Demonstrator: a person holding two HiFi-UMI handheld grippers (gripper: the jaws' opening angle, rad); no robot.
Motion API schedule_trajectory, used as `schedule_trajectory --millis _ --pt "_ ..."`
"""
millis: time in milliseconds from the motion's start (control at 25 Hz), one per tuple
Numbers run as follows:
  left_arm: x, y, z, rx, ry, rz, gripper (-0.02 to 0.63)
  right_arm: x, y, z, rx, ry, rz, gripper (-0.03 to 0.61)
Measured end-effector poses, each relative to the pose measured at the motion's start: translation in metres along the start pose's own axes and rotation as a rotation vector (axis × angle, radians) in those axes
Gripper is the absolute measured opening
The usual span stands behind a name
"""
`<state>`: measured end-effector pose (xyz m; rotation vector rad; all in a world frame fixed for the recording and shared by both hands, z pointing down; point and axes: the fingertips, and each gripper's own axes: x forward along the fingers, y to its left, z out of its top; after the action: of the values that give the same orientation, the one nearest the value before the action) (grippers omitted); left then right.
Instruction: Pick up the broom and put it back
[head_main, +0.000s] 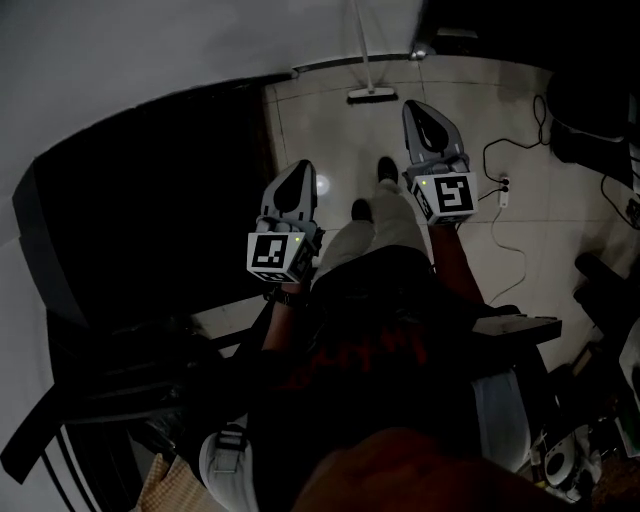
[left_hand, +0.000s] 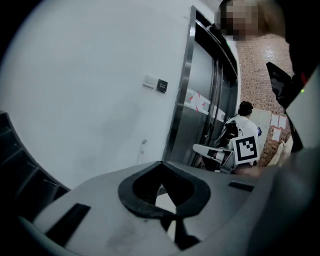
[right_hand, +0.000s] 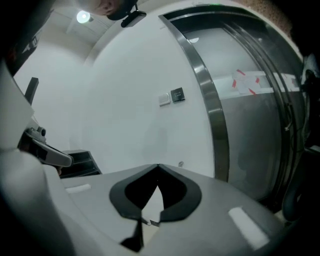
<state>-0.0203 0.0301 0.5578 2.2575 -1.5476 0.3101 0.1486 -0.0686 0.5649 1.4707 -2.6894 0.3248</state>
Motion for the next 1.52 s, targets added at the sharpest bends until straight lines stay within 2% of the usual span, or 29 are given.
schedule_trajectory --millis 120,240,480,560,760,960,1160,1320,1520 --pt "-0.031 -0.024 -0.002 0.024 -0.052 -0.053 0.003 -0.042 0.026 0.008 0.010 -0.042 -0.002 0.000" --pt "-0.082 -0.040 -0.010 0.044 -0.129 -0.108 0.003 -0.095 0.074 0.014 0.023 -0.071 -0.002 0.000" --pt "-0.181 -0.065 -0.038 0.015 -0.189 -0.126 0.003 -0.204 0.172 0.013 -0.031 -0.089 -0.035 0.000" --pt "-0.207 -0.081 -0.043 0.015 -0.208 -0.141 0.003 -0.237 0.191 0.019 -0.044 -0.108 -0.041 0.000" --pt "-0.236 -0.118 -0.010 0.059 -0.292 -0.150 0.003 -0.283 0.189 0.050 -0.086 -0.133 -0.068 0.000" --pt "-0.256 -0.137 0.016 0.094 -0.357 -0.140 0.003 -0.295 0.193 0.083 -0.120 -0.196 -0.008 0.000" --pt "-0.268 -0.151 0.023 0.046 -0.367 -0.164 0.003 -0.307 0.199 0.075 -0.100 -0.158 0.003 0.000" --pt "-0.255 -0.138 0.019 0.040 -0.377 -0.161 0.003 -0.294 0.197 0.055 -0.101 -0.139 0.005 0.000" --pt "-0.287 -0.154 0.016 0.037 -0.377 -0.127 0.003 -0.327 0.207 0.064 -0.143 -0.159 -0.002 0.000"
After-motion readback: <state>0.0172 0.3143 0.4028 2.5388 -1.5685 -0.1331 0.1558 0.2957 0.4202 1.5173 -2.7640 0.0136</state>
